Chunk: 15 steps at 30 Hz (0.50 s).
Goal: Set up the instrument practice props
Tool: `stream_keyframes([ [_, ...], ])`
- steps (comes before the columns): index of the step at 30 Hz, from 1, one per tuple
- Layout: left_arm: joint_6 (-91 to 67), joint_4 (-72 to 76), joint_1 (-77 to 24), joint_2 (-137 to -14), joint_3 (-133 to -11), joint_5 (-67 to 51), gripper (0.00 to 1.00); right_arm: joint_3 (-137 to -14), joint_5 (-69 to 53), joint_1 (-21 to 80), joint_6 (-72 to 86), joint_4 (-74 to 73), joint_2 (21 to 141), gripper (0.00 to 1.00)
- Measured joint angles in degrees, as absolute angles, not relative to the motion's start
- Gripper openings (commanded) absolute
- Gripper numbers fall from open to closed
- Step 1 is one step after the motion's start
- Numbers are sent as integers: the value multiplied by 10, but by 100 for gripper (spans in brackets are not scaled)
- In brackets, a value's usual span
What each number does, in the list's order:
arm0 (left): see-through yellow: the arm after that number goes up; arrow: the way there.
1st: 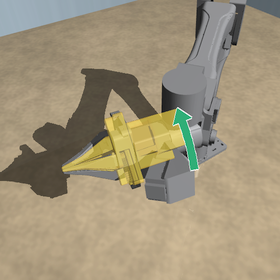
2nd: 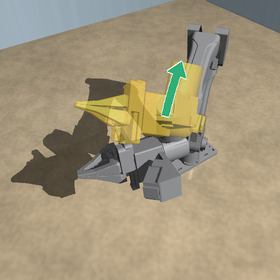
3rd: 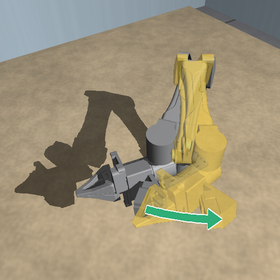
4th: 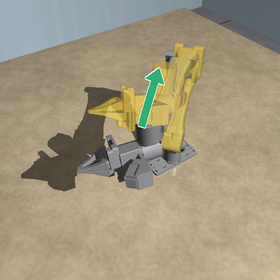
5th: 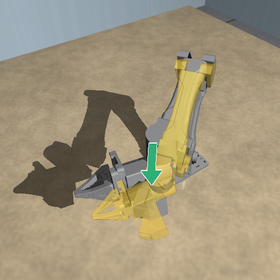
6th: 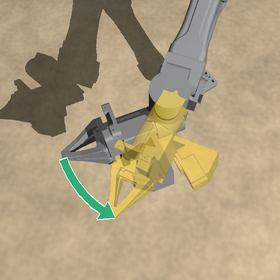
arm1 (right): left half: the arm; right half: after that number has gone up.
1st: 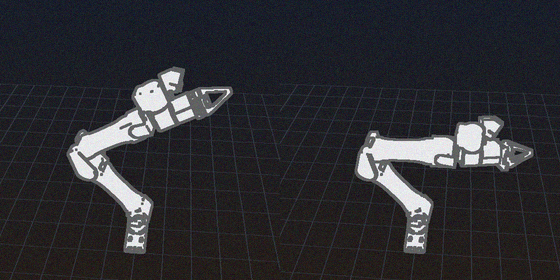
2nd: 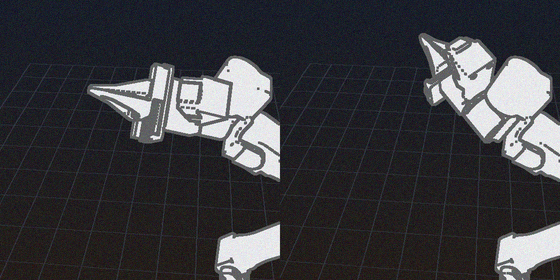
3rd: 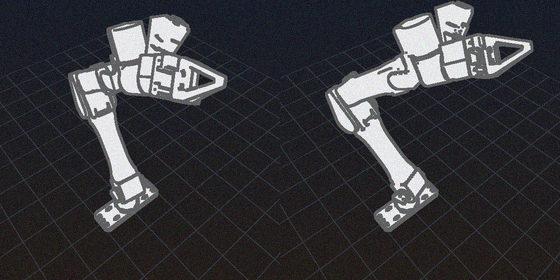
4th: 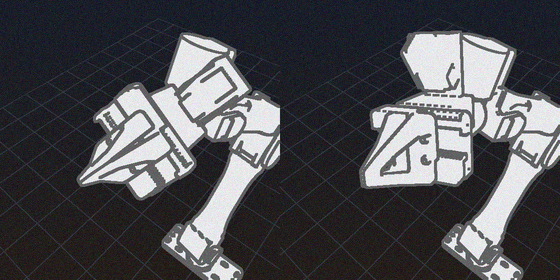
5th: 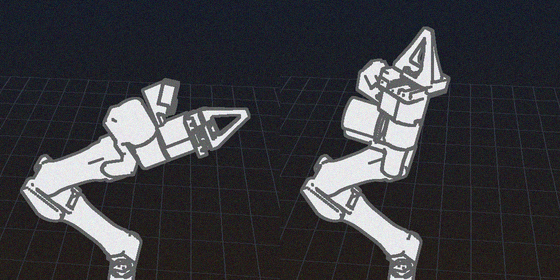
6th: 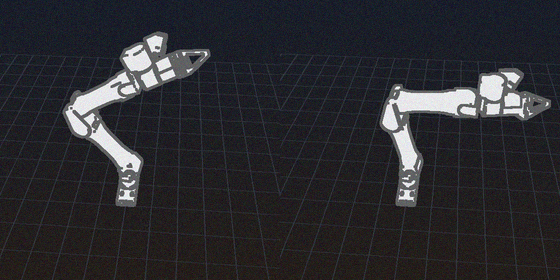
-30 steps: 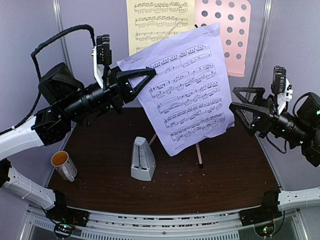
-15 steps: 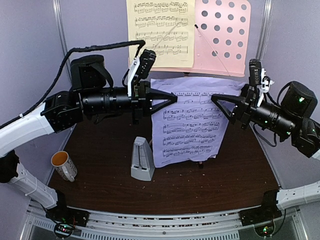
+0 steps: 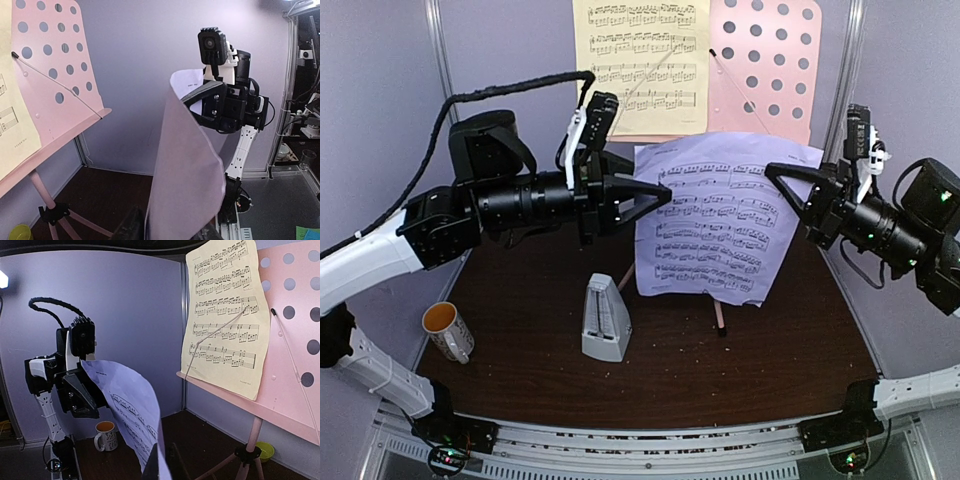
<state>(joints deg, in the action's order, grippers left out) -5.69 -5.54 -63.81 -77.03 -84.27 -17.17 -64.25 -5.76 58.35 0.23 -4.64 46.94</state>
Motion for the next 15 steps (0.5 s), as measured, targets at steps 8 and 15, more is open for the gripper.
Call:
stream_keyframes([
  [8, -66, 3, -638, -774, -841, -169, 6, -648, -90, 583, 12, -36, 473, 0],
  [15, -72, 36, -639, -782, -856, -150, 0, -663, -68, 575, 10, -35, 477, 48],
])
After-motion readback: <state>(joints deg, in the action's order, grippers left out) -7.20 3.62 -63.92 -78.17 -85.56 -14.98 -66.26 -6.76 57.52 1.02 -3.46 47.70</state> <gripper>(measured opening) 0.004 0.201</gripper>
